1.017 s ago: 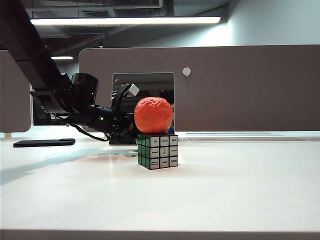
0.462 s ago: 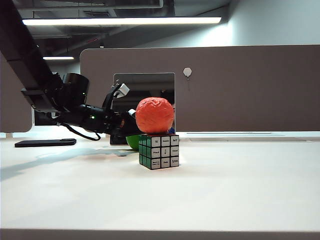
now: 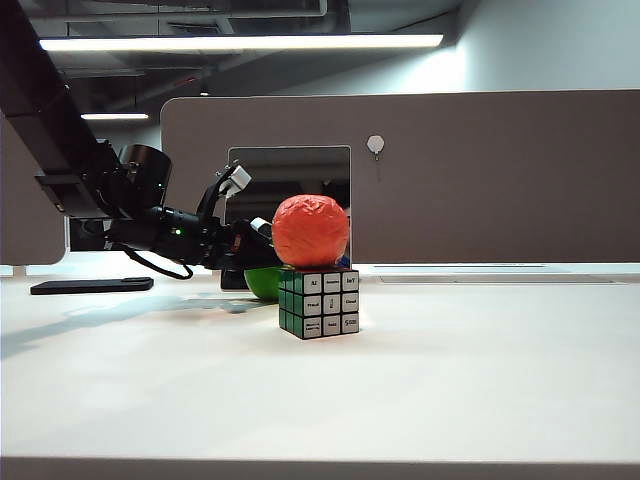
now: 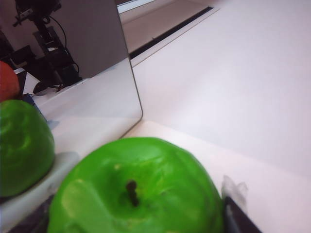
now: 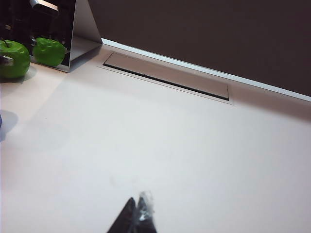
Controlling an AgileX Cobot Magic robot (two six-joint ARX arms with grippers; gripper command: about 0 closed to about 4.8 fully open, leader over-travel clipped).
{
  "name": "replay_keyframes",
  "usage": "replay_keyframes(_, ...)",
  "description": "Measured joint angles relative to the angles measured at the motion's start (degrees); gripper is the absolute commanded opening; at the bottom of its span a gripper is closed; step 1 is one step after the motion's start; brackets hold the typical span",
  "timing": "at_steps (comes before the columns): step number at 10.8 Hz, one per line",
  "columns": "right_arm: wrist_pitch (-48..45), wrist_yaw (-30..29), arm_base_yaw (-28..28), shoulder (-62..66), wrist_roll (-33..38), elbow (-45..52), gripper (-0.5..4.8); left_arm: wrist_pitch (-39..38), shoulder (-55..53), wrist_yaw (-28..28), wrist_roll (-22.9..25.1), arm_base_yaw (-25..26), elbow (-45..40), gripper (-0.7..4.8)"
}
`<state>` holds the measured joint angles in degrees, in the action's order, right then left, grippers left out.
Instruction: Move all the fruits on the tabletop near the face of the Rubik's cube that has the color most similar to each fruit.
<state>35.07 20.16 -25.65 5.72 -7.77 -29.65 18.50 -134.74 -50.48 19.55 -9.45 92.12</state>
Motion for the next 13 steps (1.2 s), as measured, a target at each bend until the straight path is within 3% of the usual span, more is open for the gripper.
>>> replay_keyframes(8, 0.0, 0.02, 0.0, 0.0, 0.0, 0.0, -0.01, -17.7, 4.2, -1.55, 8.63, 3.67, 0.24, 3.35)
replay_keyframes(11, 0.02, 0.02, 0.0, 0.0, -0.02, 0.02, -0.01, -28.26, 6.29, -0.28, 17.07, 3.96, 0.63, 3.36)
replay_keyframes(13, 0.02, 0.02, 0.0, 0.0, -0.02, 0.02, -0.01, -29.11, 6.49, -0.31, 17.11, 4.04, 0.66, 3.35)
